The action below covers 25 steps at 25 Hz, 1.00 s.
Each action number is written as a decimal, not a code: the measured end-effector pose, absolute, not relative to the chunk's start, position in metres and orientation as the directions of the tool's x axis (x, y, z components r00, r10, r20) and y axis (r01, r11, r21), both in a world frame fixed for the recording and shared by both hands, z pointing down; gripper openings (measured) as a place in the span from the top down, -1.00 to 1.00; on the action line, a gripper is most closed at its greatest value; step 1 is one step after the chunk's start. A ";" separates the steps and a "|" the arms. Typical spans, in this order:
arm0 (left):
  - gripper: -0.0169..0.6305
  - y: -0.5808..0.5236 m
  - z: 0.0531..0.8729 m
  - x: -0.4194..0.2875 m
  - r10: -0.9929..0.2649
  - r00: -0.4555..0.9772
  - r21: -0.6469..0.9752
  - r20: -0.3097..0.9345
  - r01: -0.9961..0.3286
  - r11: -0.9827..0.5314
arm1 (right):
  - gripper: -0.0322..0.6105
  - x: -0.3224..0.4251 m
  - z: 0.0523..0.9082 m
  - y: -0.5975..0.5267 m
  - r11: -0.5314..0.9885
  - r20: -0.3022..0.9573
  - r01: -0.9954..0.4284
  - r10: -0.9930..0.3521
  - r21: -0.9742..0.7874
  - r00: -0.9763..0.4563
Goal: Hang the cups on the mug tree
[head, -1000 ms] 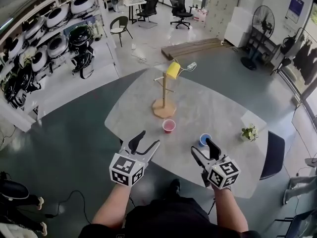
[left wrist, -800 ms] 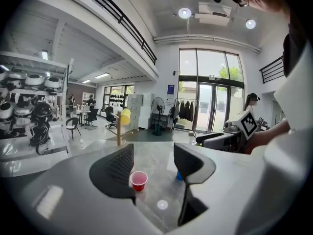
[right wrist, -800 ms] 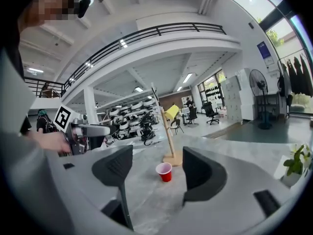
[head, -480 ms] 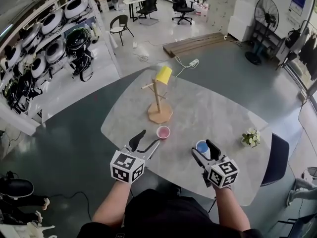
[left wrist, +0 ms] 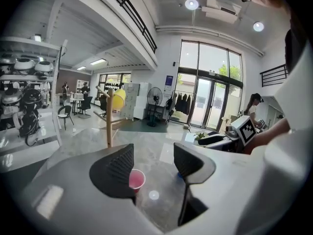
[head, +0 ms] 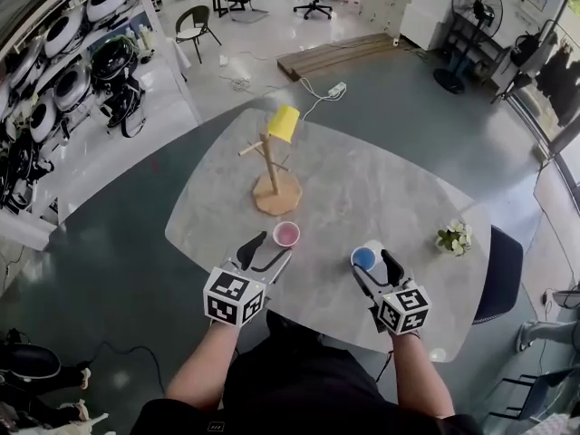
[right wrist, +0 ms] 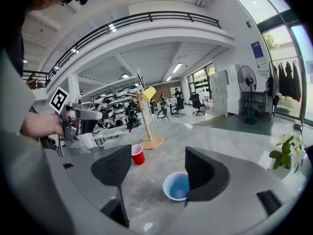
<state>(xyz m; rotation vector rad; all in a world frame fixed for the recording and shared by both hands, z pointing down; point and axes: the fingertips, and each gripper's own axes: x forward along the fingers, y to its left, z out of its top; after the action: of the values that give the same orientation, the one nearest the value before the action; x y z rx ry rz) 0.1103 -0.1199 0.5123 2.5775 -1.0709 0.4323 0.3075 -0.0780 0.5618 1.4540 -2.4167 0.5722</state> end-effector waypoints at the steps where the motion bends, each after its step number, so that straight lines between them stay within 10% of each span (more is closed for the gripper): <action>1: 0.14 -0.121 0.517 0.113 -0.617 0.679 0.177 0.397 -0.716 -0.675 | -0.07 0.310 0.567 -0.079 0.414 0.419 -0.889 -0.784 -0.197 -0.458; 25: 0.21 -0.115 0.577 0.107 -0.540 0.610 0.173 0.580 -0.740 -0.650 | -0.25 0.317 0.698 -0.089 0.339 0.543 -0.927 -0.754 -0.161 -0.370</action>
<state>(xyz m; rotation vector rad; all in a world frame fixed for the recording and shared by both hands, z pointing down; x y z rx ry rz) 0.1066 -0.1149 0.5770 2.4400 -1.0225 0.6890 0.3171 -0.0889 0.6984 1.4832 -2.2365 0.6392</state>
